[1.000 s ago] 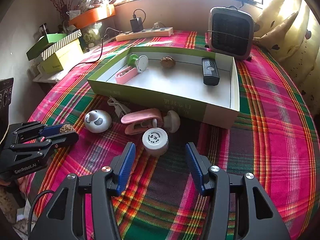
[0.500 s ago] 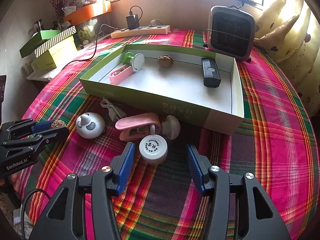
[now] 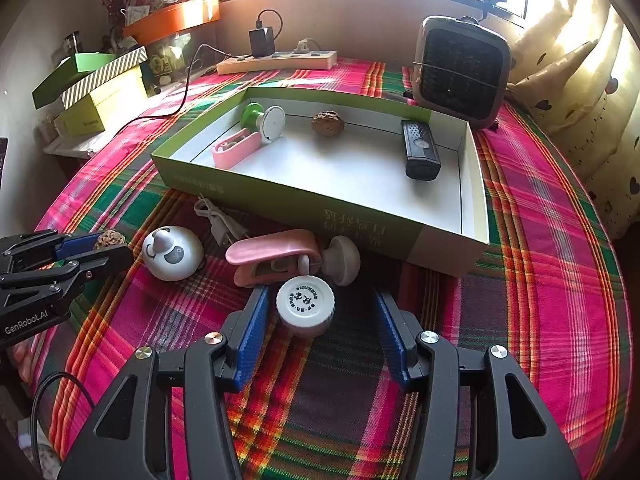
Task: Organize objects
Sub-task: 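Grasp the textured walnut with the left gripper while the right gripper grasps the white round container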
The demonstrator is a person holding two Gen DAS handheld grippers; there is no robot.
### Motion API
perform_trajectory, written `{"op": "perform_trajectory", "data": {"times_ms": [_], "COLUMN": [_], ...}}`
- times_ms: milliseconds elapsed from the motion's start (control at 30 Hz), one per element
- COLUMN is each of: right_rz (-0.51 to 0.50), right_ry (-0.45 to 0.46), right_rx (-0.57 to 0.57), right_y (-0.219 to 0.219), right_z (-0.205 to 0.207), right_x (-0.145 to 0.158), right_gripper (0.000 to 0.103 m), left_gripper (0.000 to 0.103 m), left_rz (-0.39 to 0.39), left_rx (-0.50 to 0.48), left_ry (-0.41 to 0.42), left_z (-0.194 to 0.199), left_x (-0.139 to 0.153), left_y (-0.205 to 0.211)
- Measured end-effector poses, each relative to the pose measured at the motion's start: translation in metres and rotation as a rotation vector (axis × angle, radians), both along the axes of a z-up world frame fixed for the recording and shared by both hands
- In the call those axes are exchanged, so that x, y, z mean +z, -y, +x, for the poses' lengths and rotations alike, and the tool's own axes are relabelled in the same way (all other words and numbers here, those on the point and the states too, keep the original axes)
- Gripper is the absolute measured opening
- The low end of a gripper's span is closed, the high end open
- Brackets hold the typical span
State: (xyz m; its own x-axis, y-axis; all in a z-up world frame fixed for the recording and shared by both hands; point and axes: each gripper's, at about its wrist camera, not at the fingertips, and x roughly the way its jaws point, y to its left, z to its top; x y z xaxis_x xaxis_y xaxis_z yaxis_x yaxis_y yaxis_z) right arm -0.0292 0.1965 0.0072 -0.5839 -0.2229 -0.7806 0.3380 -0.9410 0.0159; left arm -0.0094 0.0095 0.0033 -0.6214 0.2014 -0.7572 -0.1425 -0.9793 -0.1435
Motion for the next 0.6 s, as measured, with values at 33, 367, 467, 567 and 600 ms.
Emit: {"op": "perform_trajectory", "data": {"times_ms": [33,367,467,567,600], "right_rz": [0.000,0.012,0.010,0.010,0.010], "right_ry": [-0.001,-0.010,-0.009,-0.009,-0.009], "right_rx": [-0.001,0.012,0.013,0.012,0.012], "right_y": [-0.0004,0.0036,0.0041,0.0039,0.0037], "right_z": [0.0002,0.0030,0.0034,0.0035,0.0034], "right_x": [0.0004,0.0009,0.0010,0.0010,0.0010], "right_gripper": [0.045,0.028,0.028,0.028,0.028], "left_gripper": [0.026,0.026,0.026,0.026,0.026], "left_rz": [0.000,0.000,0.000,0.000,0.001], "left_rx": [0.000,0.000,0.000,0.000,0.000], "left_ry": [0.000,0.000,0.000,0.000,0.000], "left_z": [0.0000,0.0005,0.0006,0.0005,0.0006], "left_x": [0.0000,-0.0002,-0.0003,-0.0003,-0.0003], "left_y": [-0.0001,-0.0008,-0.0008,-0.0008,-0.0009]}}
